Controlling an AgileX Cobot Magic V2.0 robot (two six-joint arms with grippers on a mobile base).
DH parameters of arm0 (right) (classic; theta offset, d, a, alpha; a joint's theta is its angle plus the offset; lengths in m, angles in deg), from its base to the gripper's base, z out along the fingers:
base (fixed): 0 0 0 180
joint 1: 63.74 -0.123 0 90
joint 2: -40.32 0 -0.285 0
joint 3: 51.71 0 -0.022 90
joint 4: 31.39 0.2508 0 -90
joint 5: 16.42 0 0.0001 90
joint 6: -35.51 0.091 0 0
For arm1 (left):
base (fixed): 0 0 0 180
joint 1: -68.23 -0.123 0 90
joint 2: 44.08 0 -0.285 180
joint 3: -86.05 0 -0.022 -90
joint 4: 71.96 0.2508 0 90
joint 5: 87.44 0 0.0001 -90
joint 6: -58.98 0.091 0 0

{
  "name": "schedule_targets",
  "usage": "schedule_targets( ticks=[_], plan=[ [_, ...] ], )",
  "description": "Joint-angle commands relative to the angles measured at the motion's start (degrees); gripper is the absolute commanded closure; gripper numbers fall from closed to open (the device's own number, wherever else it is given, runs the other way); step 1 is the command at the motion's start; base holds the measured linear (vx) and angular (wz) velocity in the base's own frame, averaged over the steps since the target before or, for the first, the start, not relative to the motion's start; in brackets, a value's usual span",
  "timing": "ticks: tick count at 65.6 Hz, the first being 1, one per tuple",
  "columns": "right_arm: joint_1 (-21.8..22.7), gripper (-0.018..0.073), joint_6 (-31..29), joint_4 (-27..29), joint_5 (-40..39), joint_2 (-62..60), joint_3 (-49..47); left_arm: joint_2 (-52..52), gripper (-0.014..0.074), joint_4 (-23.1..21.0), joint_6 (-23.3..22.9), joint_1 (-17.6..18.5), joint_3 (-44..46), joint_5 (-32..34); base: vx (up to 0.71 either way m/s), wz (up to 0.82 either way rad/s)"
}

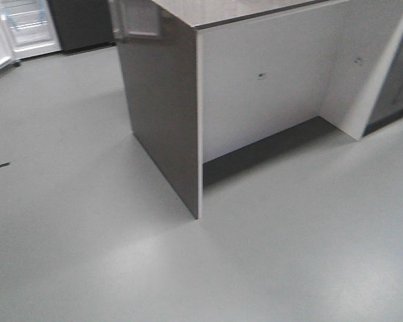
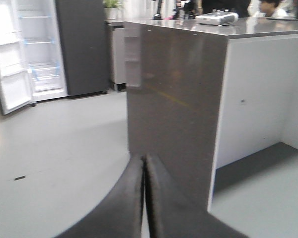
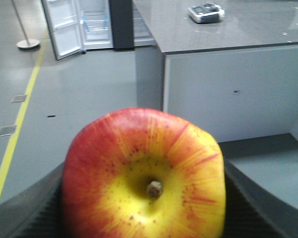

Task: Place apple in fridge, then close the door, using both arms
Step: 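Drive away from the counter holding the apple in the right gripper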

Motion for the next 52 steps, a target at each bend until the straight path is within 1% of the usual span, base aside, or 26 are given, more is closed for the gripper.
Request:
schedule_targets(
  ticks=[1, 52],
  plan=[
    [0.04, 0.0466, -0.44, 0.86, -4.47, 0.46, -1.42, -0.86, 0.0603, -0.06, -0.57, 0.06, 0.97, 4.59, 0.01, 0.43],
    [0.04, 0.0466, -0.44, 0.87, -4.47, 0.46, -1.42, -0.86, 0.0603, -0.06, -0.57, 0.06, 0.97, 4.59, 0.03, 0.35]
  ],
)
